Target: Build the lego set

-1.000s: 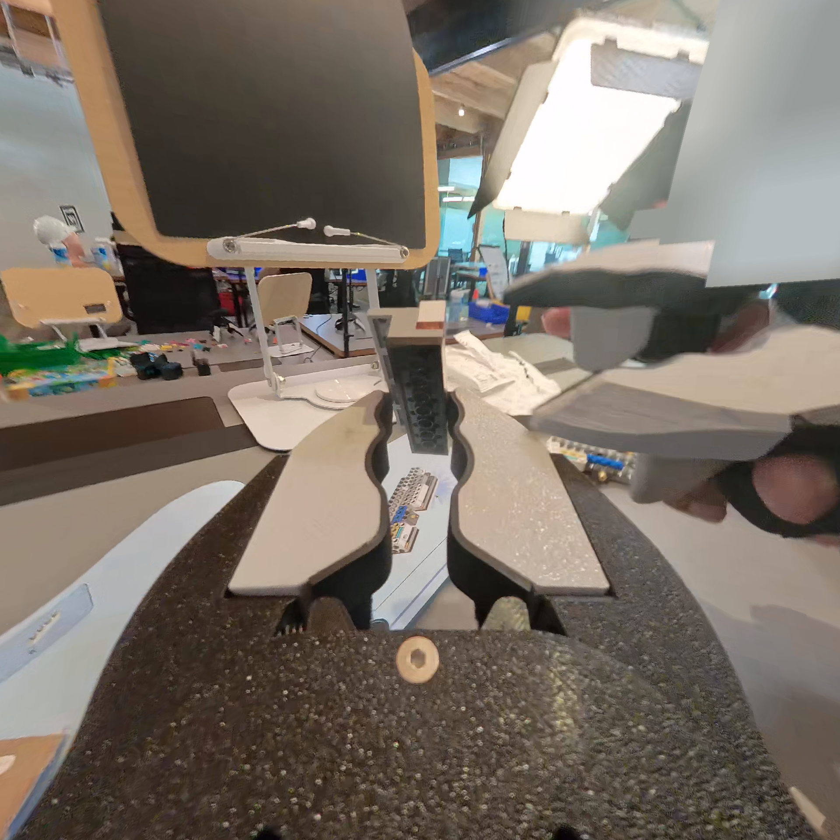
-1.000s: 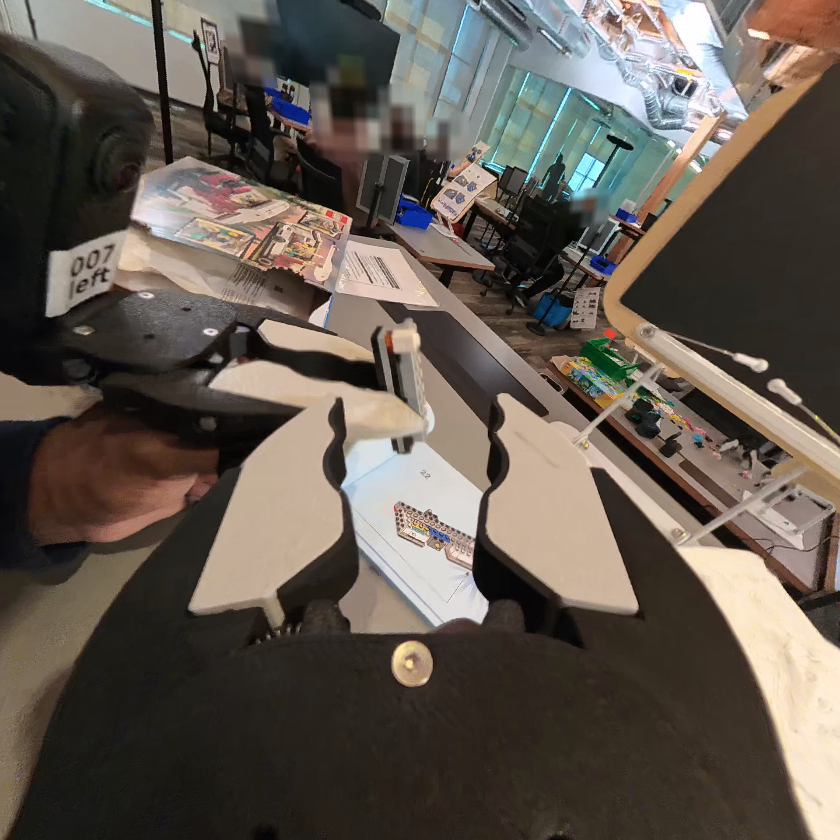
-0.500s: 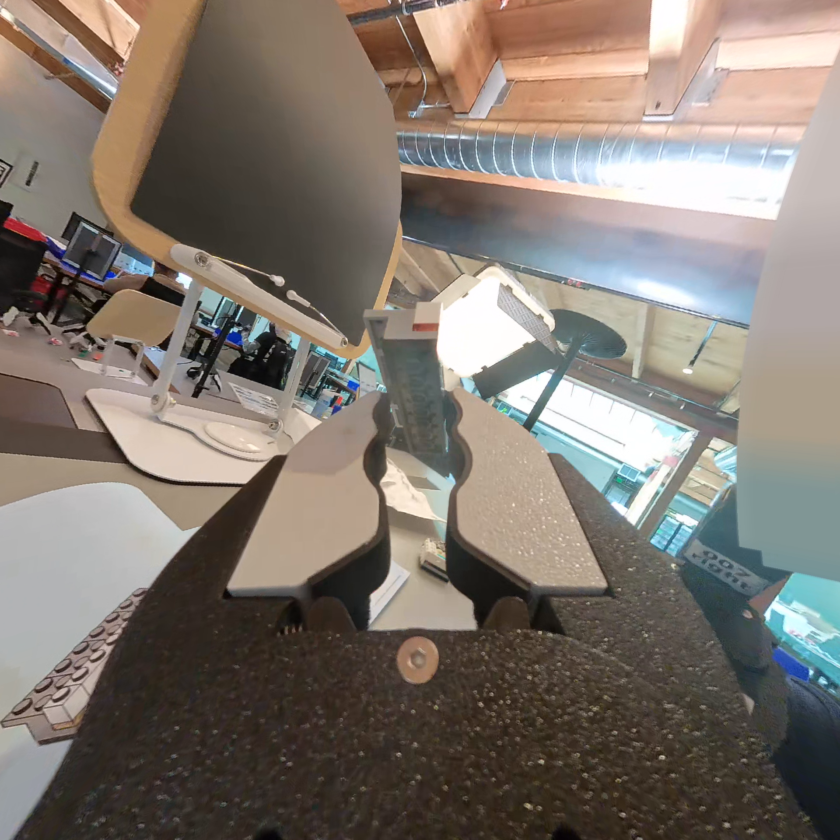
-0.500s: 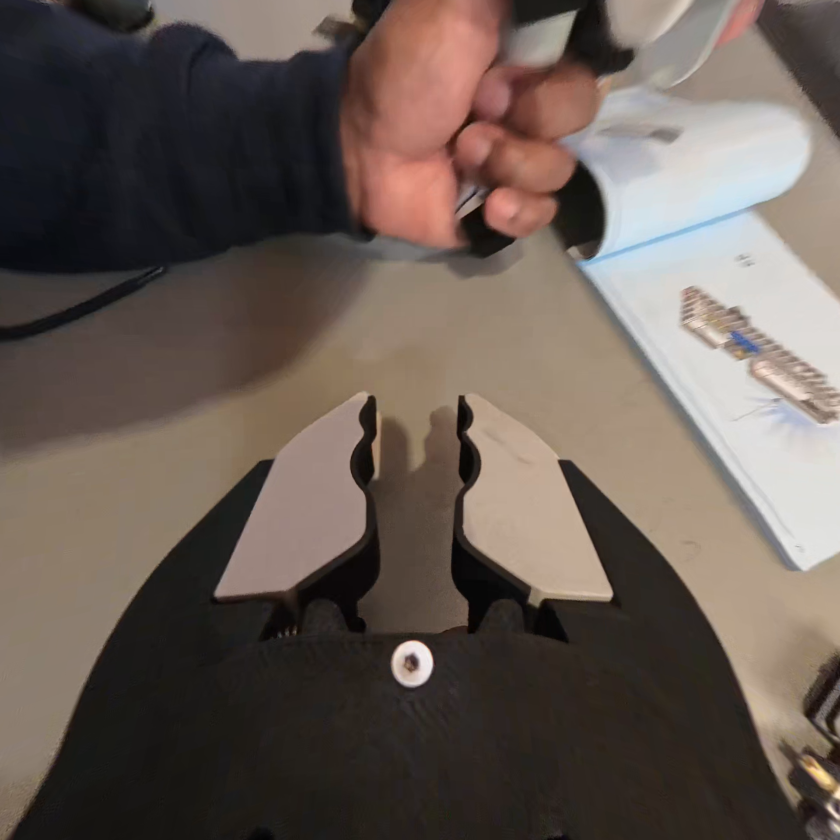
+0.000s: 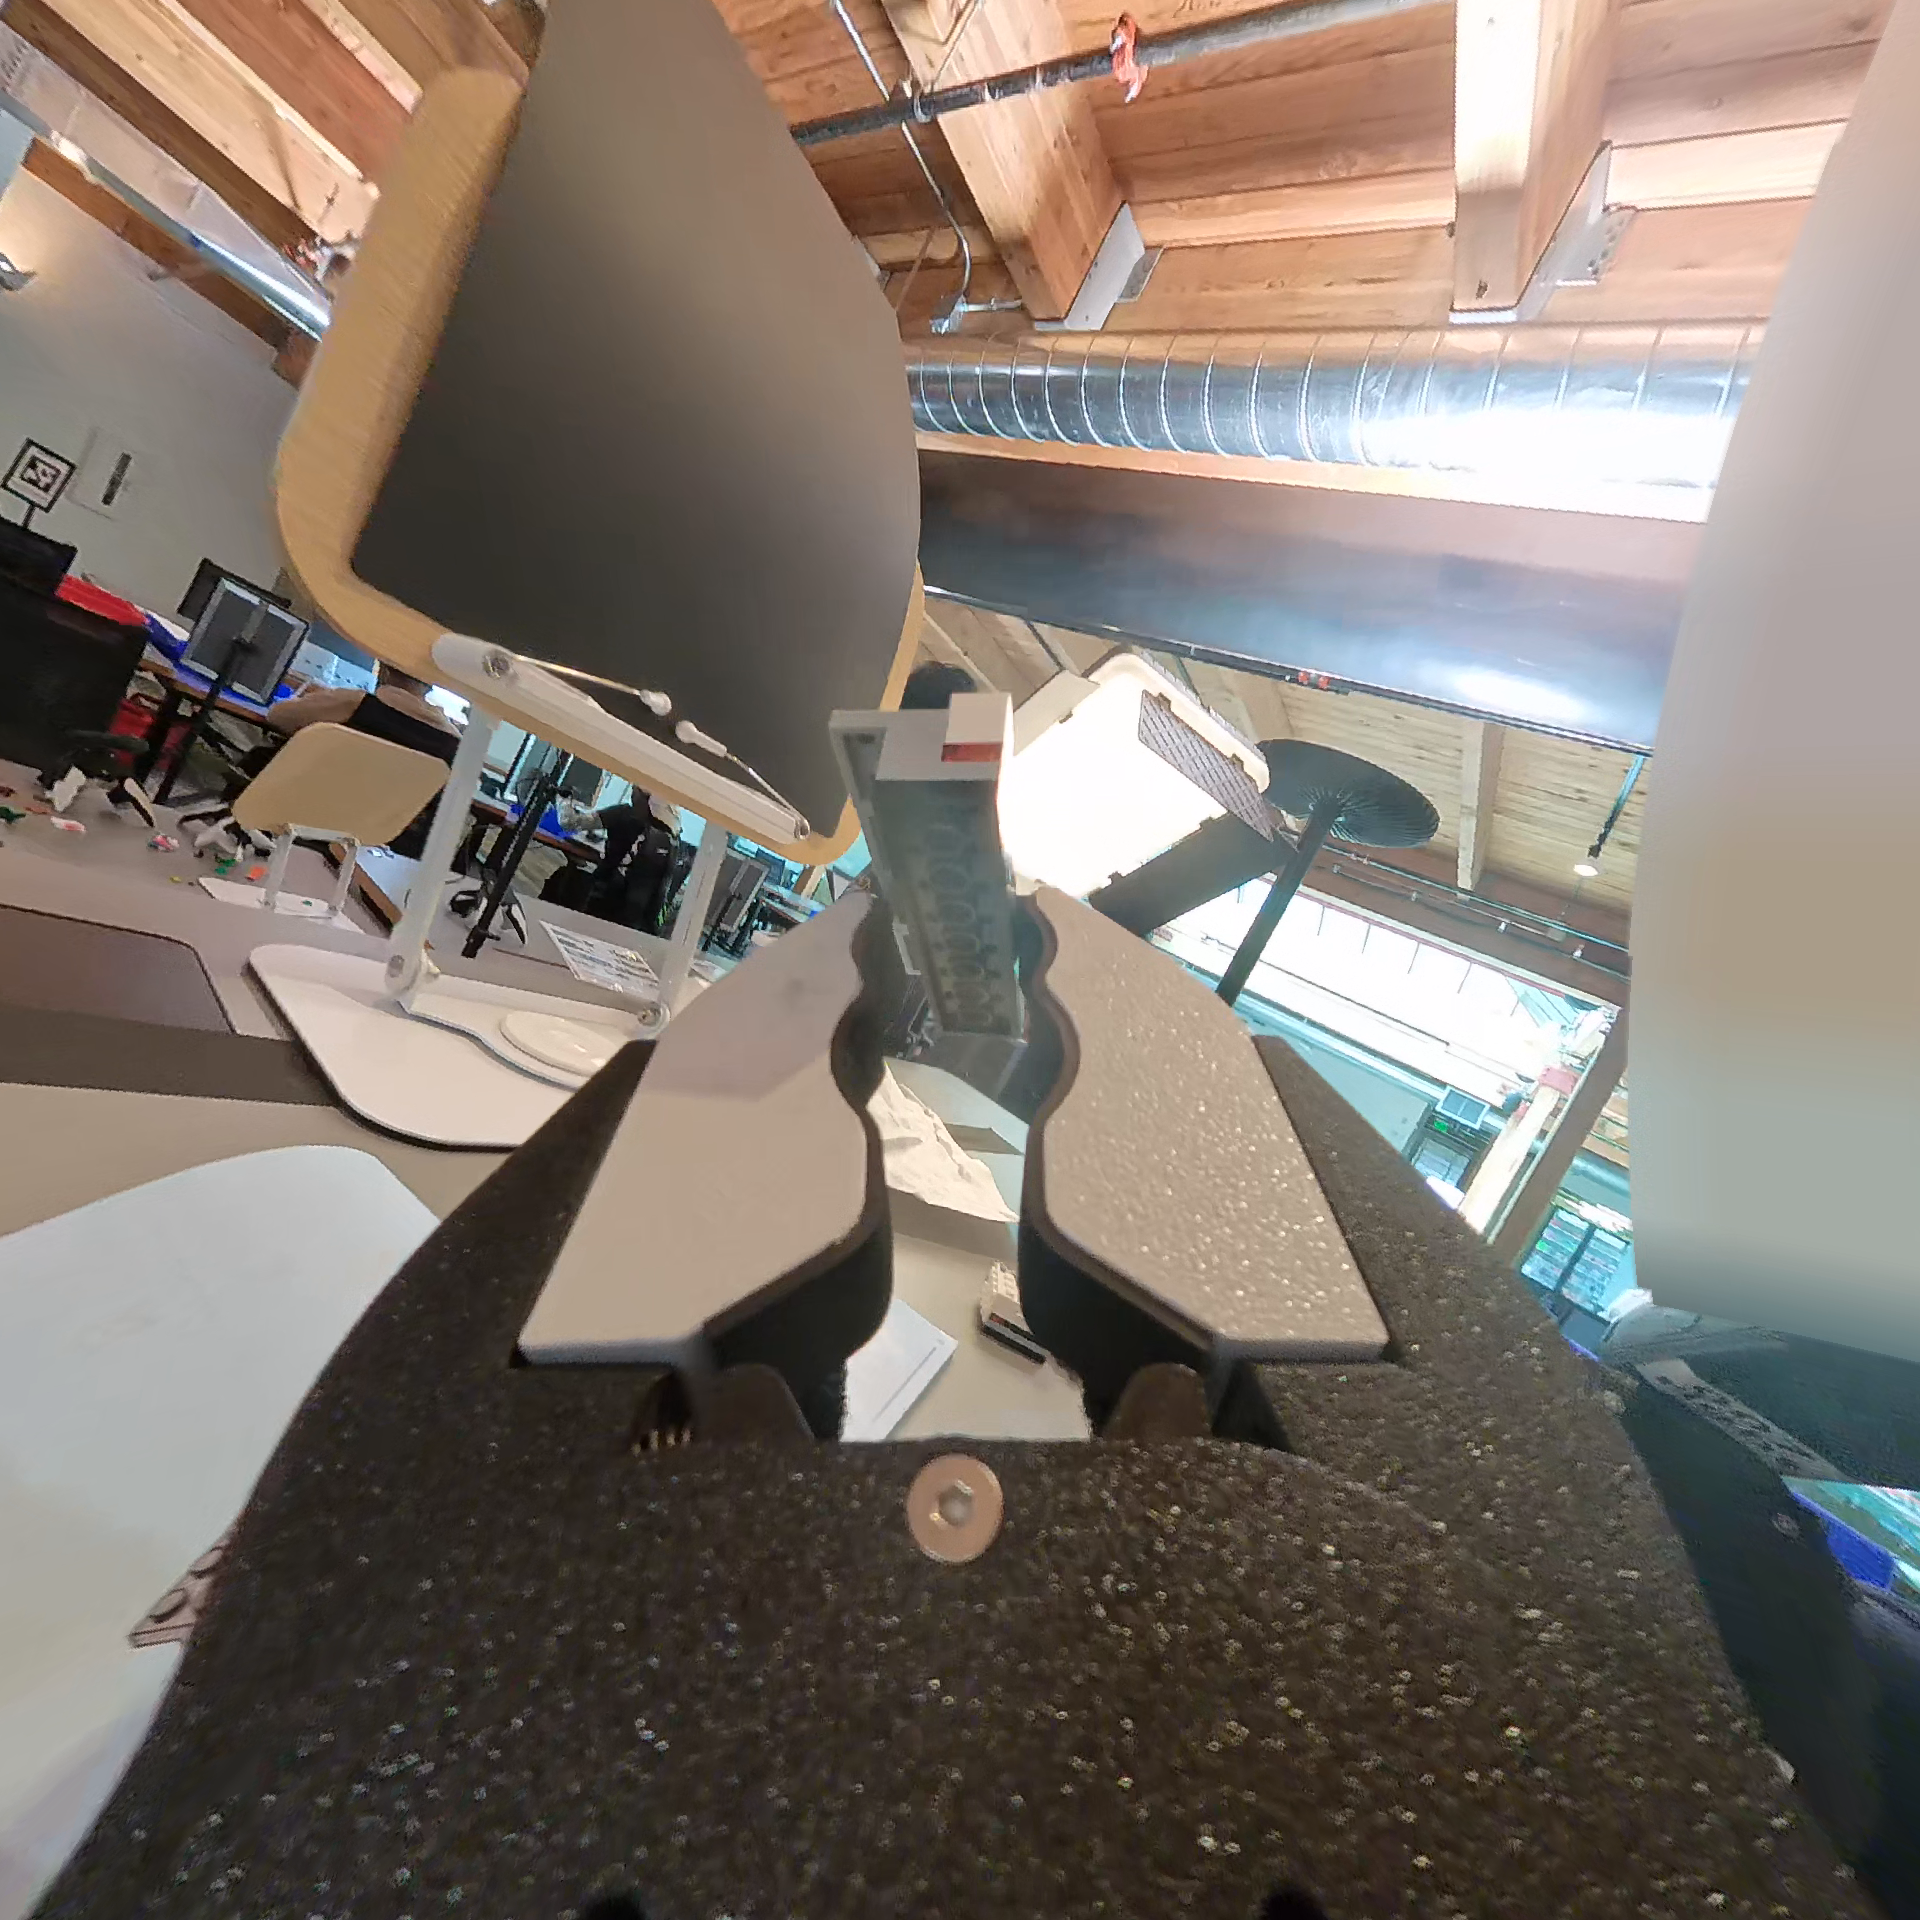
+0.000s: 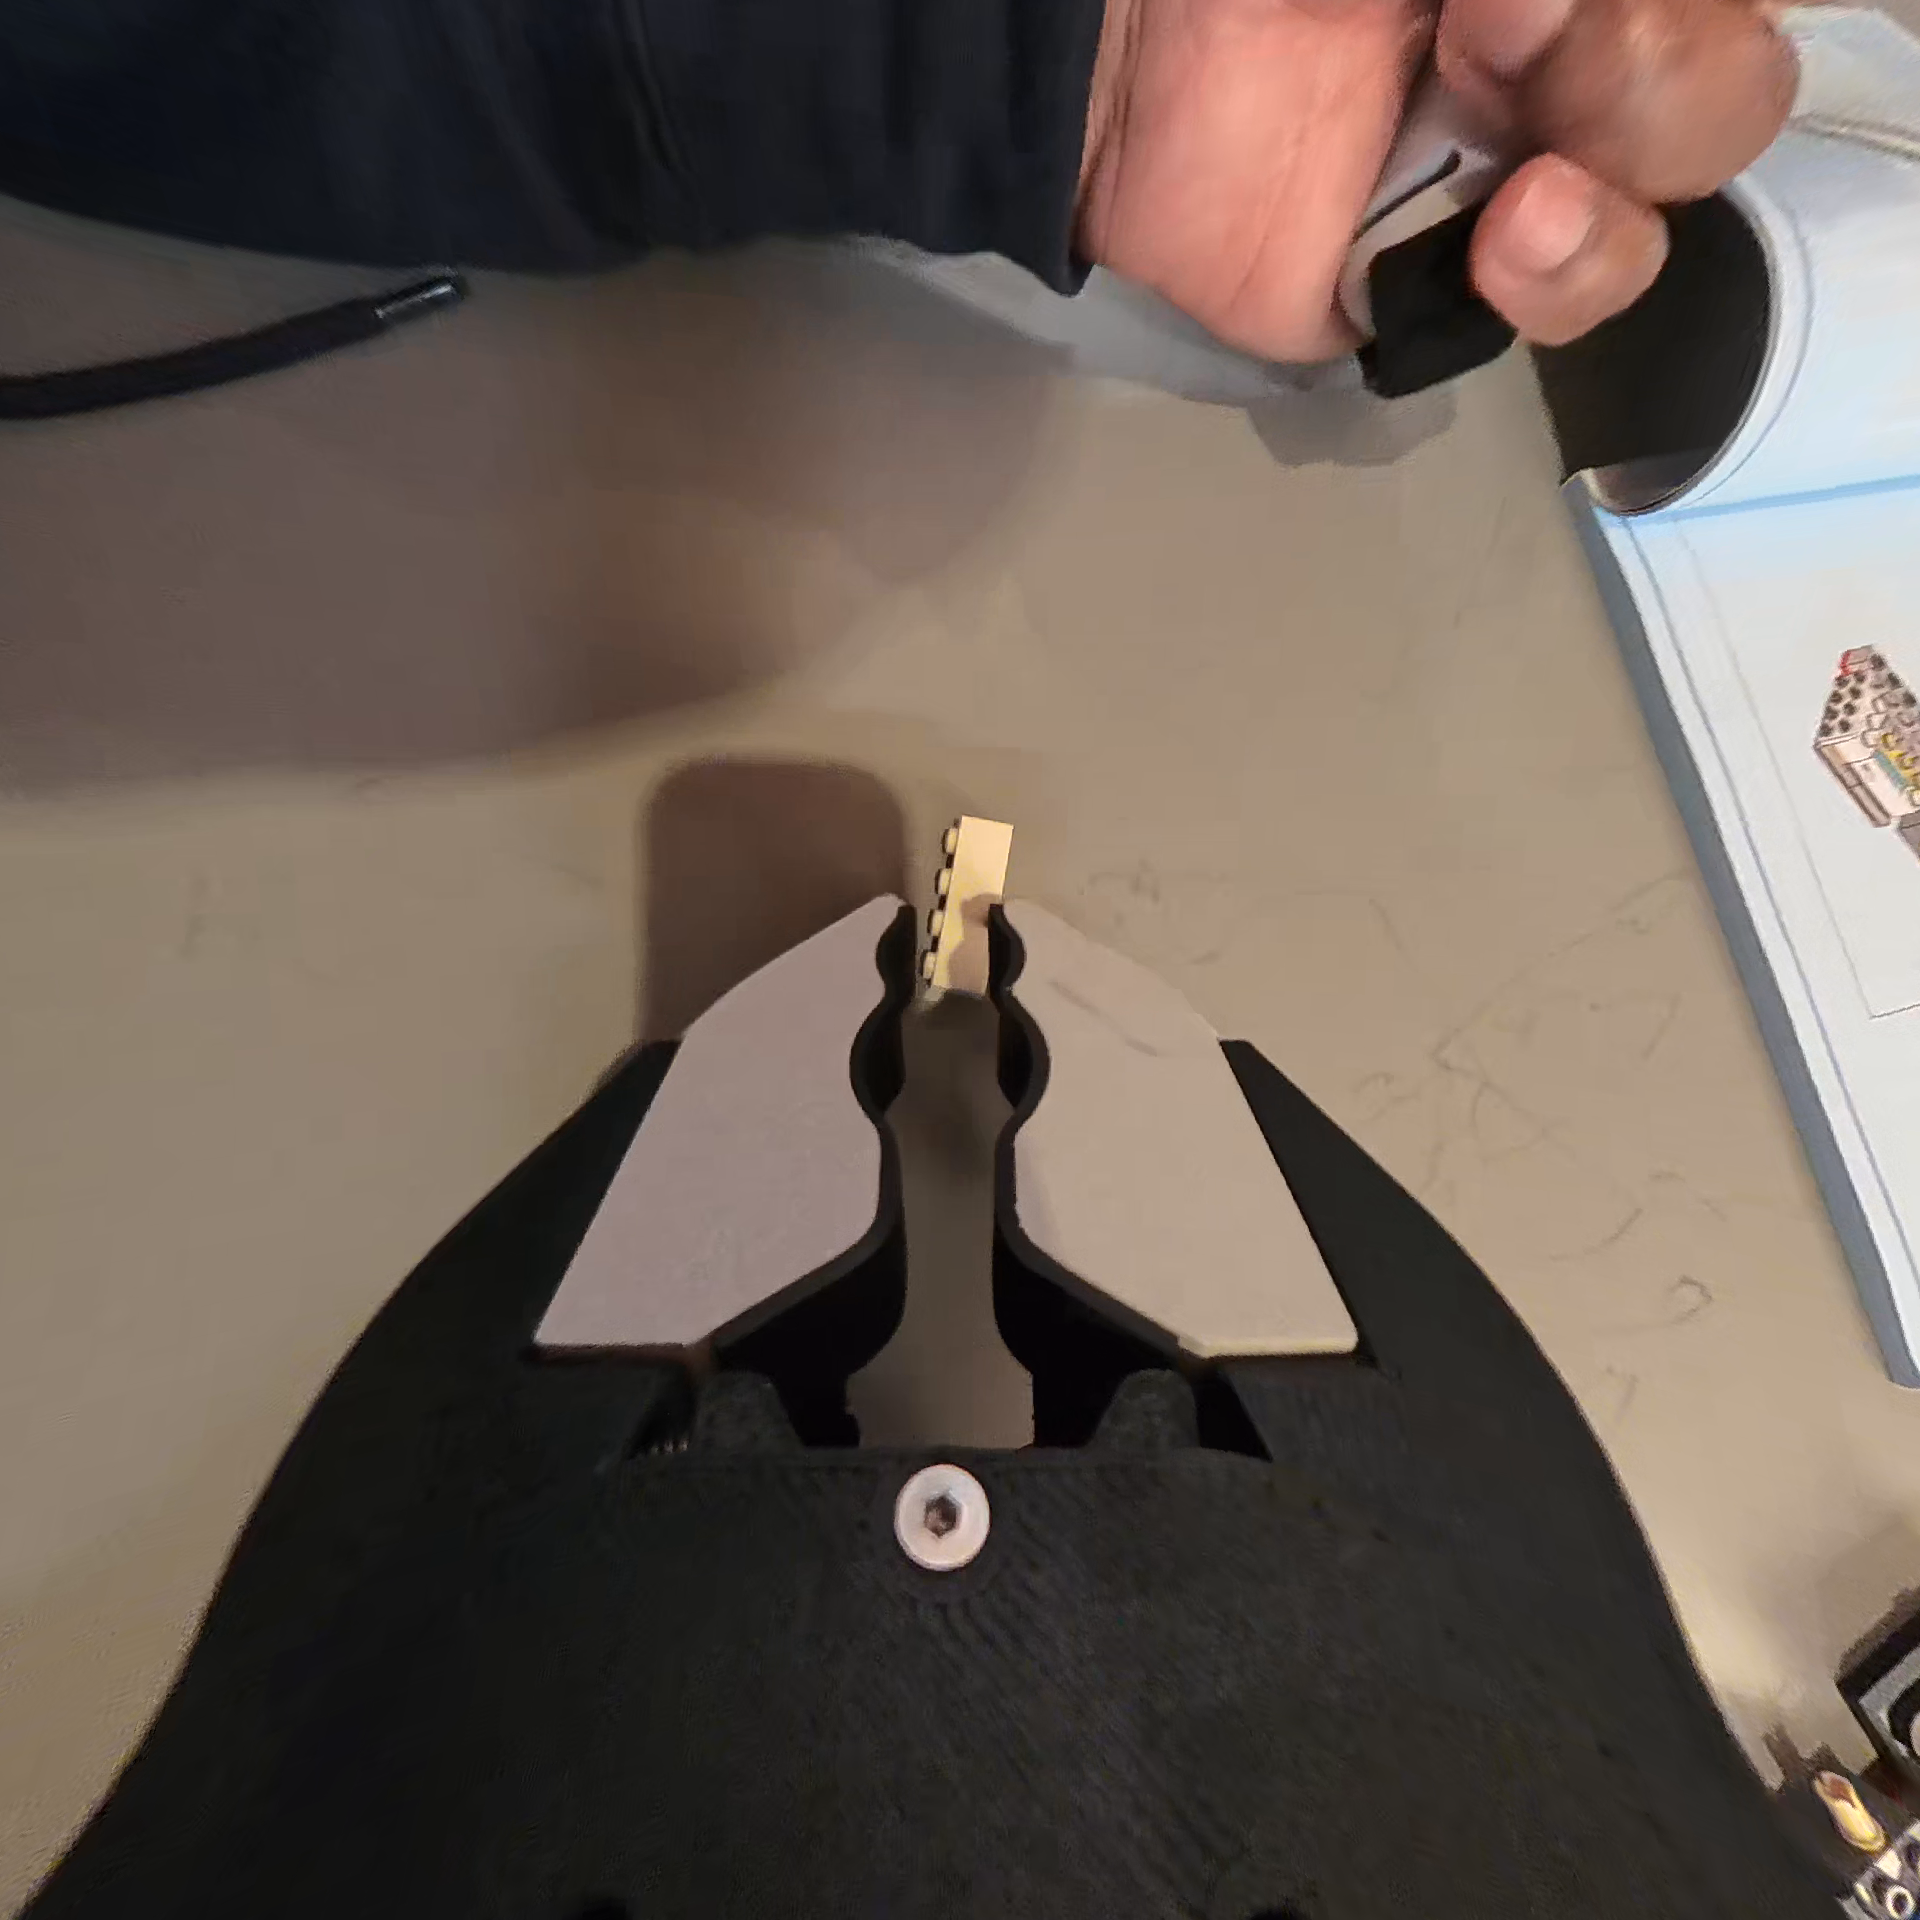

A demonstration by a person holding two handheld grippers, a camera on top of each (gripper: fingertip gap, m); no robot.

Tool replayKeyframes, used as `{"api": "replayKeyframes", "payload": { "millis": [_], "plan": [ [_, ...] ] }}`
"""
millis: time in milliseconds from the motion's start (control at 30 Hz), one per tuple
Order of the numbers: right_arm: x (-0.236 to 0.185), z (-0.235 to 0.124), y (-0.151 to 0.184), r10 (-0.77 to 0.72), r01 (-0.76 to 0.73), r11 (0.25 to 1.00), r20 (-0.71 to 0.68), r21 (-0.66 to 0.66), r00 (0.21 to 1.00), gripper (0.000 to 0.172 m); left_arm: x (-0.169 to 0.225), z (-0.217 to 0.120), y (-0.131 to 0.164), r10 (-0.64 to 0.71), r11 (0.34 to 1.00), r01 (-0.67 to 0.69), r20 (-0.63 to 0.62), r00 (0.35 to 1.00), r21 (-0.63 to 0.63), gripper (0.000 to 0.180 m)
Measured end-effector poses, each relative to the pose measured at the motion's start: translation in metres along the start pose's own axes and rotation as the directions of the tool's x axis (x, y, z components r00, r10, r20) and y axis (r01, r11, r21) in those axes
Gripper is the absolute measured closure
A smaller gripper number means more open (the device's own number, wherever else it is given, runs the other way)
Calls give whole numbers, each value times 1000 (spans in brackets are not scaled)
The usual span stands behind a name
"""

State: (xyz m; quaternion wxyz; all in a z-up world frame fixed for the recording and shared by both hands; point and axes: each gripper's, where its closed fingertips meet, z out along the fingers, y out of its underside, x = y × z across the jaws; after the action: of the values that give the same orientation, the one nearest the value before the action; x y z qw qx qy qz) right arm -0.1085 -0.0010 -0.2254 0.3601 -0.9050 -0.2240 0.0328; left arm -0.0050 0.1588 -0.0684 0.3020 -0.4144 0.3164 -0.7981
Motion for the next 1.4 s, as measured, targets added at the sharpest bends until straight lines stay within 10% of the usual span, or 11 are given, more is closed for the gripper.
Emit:
{"api": "replayKeyframes", "payload": {
  "millis": [933, 1167, 1400],
  "plan": [
    [17, -3, 8, 154, -154, 988, -7, 12, 988, 164, 44, 14, 32, -188, 981, 169, -239, 953, -97, 158],
    [66, -26, 12, 380, -363, 923, -148, 131, 913, 164, 117, 15, 55, -124, 991, 89, -471, 874, -97, 157],
    [108, -69, -12, 465, -381, 867, -247, 322, 850, 164, 103, 16, 52, -204, 979, 178, -438, 875, -100, 158]
  ]
}}
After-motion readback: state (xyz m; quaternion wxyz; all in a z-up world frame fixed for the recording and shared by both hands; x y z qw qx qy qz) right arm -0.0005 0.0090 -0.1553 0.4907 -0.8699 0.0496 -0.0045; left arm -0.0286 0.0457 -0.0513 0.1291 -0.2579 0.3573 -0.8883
